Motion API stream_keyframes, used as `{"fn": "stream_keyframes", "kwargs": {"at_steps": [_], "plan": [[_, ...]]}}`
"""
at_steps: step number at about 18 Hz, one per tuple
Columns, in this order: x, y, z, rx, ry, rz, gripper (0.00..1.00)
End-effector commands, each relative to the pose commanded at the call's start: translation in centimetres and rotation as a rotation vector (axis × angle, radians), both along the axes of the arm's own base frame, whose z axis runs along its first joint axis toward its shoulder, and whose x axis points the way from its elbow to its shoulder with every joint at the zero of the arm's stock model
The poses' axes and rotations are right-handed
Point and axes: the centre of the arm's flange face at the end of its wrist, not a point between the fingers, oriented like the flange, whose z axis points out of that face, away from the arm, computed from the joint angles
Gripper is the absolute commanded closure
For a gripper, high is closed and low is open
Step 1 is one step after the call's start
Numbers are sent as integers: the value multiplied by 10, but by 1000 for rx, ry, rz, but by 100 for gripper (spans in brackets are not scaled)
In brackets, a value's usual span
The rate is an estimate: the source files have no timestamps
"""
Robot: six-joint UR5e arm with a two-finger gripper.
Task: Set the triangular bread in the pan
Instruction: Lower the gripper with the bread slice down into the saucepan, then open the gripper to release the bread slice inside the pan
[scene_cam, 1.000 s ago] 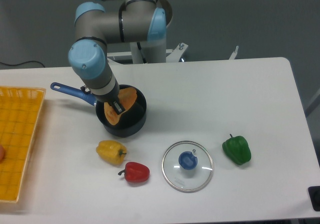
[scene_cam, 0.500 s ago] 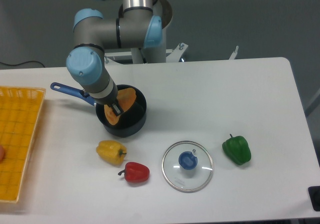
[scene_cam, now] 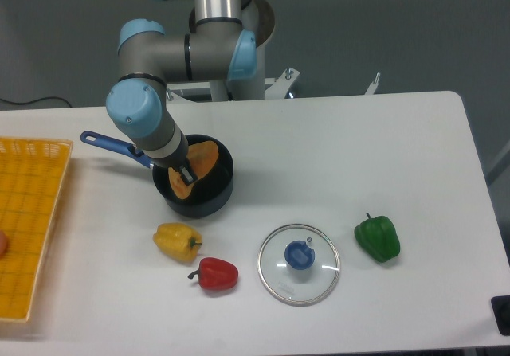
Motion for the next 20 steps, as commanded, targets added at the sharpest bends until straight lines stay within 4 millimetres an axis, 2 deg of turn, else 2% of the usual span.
{"fn": "stream_keyframes", "kwargs": {"at_steps": [9, 11, 12, 13, 14, 16, 20], "plan": [[12, 7, -15, -27, 13, 0, 92], [12, 6, -16, -31, 13, -5, 68], [12, 6, -16, -33, 15, -9, 49], [12, 6, -16, -34, 14, -12, 43], [12, 6, -17, -36, 13, -12, 40], [11, 5, -17, -39, 20, -13, 21], [12, 6, -18, -43, 23, -15, 19]]}}
